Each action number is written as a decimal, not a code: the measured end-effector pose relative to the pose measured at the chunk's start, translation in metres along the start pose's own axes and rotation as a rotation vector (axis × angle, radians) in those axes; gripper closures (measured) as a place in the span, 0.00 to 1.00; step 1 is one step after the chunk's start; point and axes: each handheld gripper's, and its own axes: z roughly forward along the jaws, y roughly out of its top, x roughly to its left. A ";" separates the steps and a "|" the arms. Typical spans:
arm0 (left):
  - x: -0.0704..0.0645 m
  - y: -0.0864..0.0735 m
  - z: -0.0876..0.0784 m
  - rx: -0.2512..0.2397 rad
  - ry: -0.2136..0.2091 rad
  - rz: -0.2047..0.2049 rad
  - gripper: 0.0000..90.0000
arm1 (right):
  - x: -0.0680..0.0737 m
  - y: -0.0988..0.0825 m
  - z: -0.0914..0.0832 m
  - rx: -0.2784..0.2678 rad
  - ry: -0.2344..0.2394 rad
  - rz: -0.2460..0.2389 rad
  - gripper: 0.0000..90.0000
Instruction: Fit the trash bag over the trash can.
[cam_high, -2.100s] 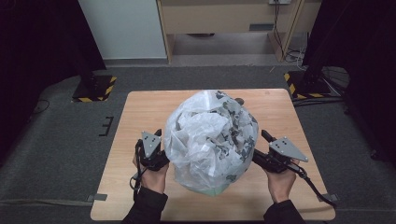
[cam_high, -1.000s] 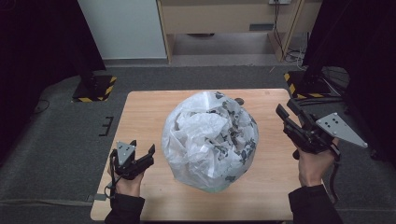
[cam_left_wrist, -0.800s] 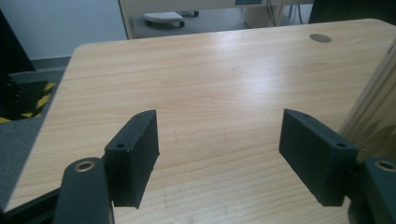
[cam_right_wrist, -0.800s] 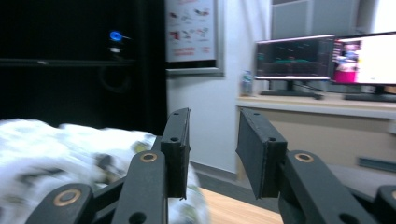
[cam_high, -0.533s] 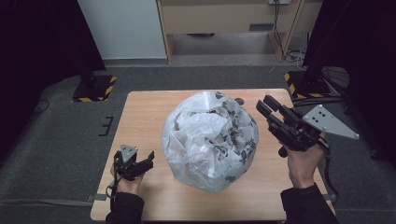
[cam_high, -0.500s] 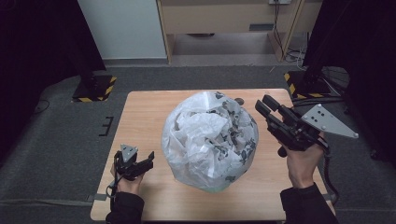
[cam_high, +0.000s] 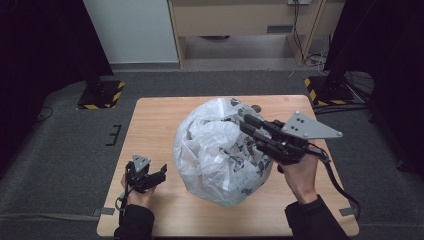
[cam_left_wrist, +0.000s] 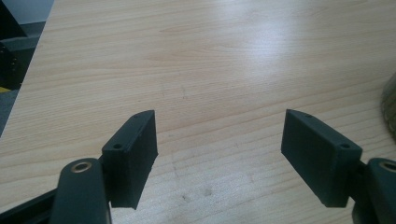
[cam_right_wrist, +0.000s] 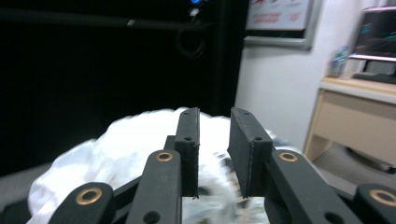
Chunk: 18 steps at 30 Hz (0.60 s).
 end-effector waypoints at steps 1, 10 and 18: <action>0.000 0.000 0.000 -0.001 0.000 0.000 0.30 | 0.002 -0.002 0.004 0.017 0.012 -0.012 0.82; 0.000 0.000 0.000 0.001 -0.003 0.003 0.30 | 0.004 -0.025 0.018 0.202 0.066 -0.035 0.82; -0.001 0.000 0.000 0.006 -0.005 0.012 0.30 | -0.003 -0.030 0.019 0.296 0.057 -0.033 0.82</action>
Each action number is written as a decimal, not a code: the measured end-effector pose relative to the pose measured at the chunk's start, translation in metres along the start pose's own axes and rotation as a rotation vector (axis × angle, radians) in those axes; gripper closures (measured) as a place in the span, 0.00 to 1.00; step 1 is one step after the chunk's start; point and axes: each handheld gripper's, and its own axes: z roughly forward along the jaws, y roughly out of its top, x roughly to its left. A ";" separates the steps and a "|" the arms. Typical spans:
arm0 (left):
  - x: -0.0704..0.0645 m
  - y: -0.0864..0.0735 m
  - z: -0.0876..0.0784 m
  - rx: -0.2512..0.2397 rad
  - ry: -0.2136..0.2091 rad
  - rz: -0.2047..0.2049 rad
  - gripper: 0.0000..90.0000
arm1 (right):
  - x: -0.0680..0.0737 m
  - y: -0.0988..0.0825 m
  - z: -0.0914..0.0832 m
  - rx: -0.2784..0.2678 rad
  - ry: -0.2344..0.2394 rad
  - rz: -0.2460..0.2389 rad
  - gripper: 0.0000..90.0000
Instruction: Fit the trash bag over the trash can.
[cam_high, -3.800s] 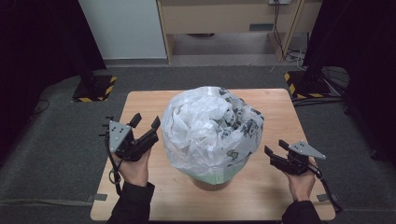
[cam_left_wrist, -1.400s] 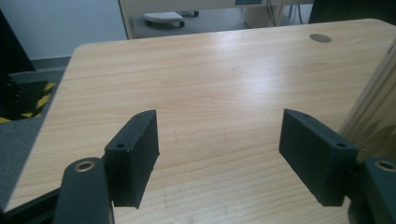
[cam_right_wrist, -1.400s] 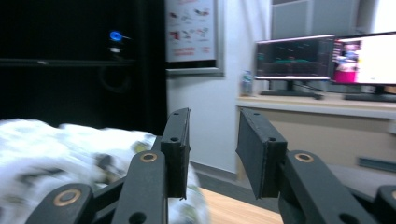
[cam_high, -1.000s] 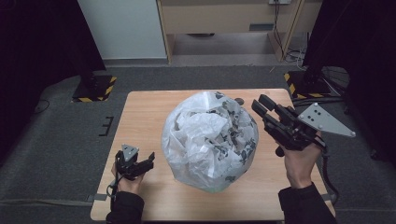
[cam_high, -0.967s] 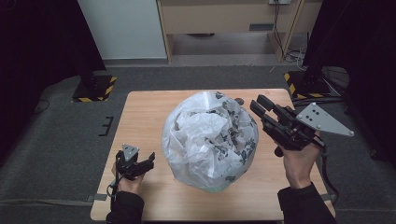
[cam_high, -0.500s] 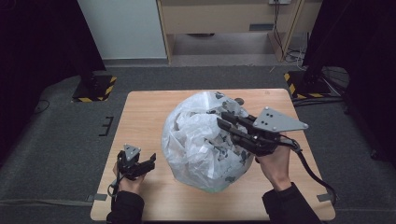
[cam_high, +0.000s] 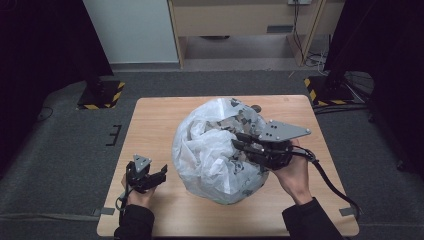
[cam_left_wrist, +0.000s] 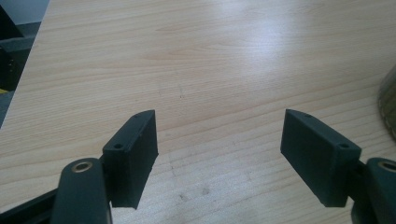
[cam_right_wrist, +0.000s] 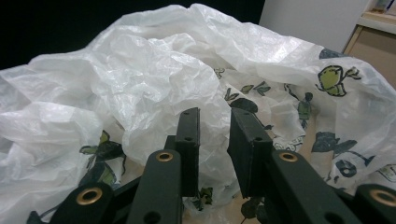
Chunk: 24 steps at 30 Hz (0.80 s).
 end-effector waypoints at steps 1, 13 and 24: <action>0.000 0.000 0.000 0.001 -0.001 0.001 0.30 | 0.000 0.000 0.000 0.000 0.000 0.000 0.82; -0.003 -0.001 0.003 0.030 -0.028 0.019 0.30 | -0.008 0.001 0.004 0.075 0.052 0.051 0.81; -0.003 -0.002 0.006 0.048 -0.038 0.021 0.29 | -0.010 0.020 -0.025 -0.170 -0.013 0.055 0.64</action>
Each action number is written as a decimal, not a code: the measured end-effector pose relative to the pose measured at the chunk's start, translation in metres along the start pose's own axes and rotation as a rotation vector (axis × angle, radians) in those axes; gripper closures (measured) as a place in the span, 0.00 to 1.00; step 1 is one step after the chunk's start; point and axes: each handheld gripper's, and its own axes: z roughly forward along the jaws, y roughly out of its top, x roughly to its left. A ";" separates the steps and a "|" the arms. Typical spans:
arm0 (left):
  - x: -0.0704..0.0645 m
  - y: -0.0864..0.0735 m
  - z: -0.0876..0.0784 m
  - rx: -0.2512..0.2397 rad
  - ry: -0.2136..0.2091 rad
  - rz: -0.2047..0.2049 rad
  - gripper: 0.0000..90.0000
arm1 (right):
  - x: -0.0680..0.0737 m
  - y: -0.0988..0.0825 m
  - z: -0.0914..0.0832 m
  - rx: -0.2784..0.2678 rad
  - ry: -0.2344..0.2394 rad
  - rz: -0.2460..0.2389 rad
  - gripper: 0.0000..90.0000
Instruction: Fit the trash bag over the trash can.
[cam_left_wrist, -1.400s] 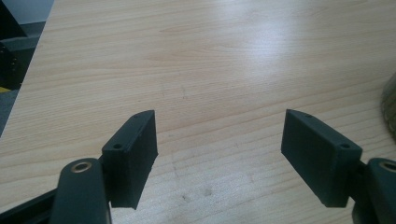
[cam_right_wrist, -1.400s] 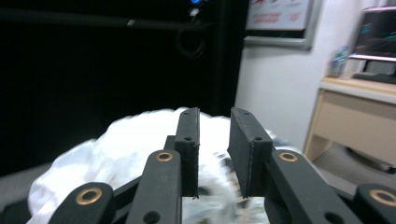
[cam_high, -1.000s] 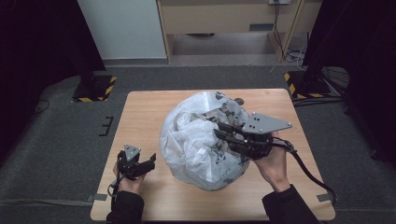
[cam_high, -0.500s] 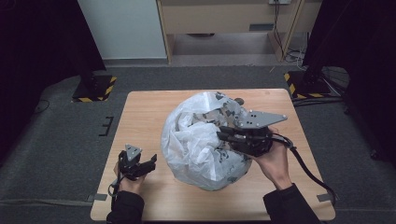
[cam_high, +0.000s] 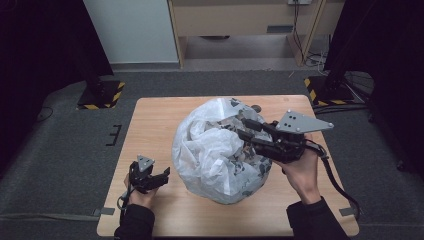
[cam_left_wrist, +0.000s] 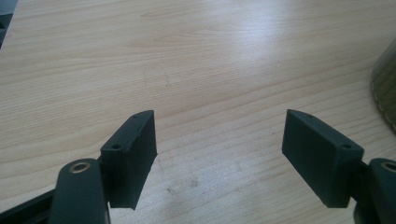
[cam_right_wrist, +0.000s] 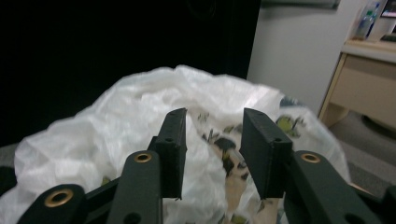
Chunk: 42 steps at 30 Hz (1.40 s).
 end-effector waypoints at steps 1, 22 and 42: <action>0.000 0.000 0.000 0.000 0.000 0.001 0.29 | 0.001 0.003 0.000 -0.012 -0.001 -0.004 0.63; 0.000 0.000 0.000 0.001 -0.003 0.001 0.29 | 0.019 -0.003 0.048 0.267 0.065 -0.151 0.65; -0.001 0.000 0.001 0.016 -0.011 0.014 0.29 | 0.009 -0.019 0.054 0.396 0.028 -0.164 0.52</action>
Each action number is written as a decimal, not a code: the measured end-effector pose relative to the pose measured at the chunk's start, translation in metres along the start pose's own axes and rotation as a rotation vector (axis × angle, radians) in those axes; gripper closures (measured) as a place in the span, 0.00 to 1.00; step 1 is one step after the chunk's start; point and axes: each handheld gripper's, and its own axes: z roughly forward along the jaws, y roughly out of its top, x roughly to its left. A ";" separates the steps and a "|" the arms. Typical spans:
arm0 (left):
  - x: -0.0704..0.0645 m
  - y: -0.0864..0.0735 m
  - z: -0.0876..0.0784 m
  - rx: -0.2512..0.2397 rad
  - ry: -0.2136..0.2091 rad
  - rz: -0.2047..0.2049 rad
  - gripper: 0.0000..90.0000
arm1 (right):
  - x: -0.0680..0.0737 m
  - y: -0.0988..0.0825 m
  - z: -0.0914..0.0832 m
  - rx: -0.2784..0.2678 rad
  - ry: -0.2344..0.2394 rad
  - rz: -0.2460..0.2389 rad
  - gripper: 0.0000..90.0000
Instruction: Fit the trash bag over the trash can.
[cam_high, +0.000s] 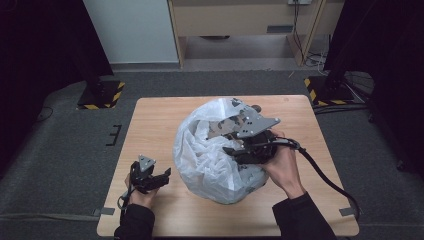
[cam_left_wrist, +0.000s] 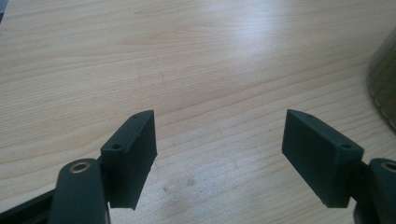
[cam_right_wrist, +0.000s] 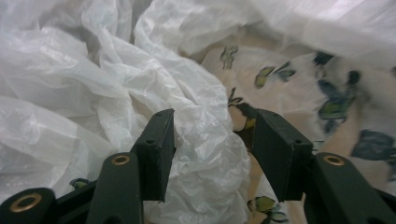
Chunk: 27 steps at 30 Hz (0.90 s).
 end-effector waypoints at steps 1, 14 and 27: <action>0.000 0.000 0.000 -0.001 -0.001 -0.001 0.29 | -0.001 0.001 -0.004 -0.016 -0.008 0.007 0.51; 0.000 0.001 0.001 -0.004 -0.005 -0.008 0.29 | -0.010 0.037 -0.031 -0.262 -0.051 0.097 0.26; 0.001 0.001 0.001 -0.012 -0.011 -0.018 0.29 | -0.010 0.044 0.032 -0.120 -0.006 0.123 0.17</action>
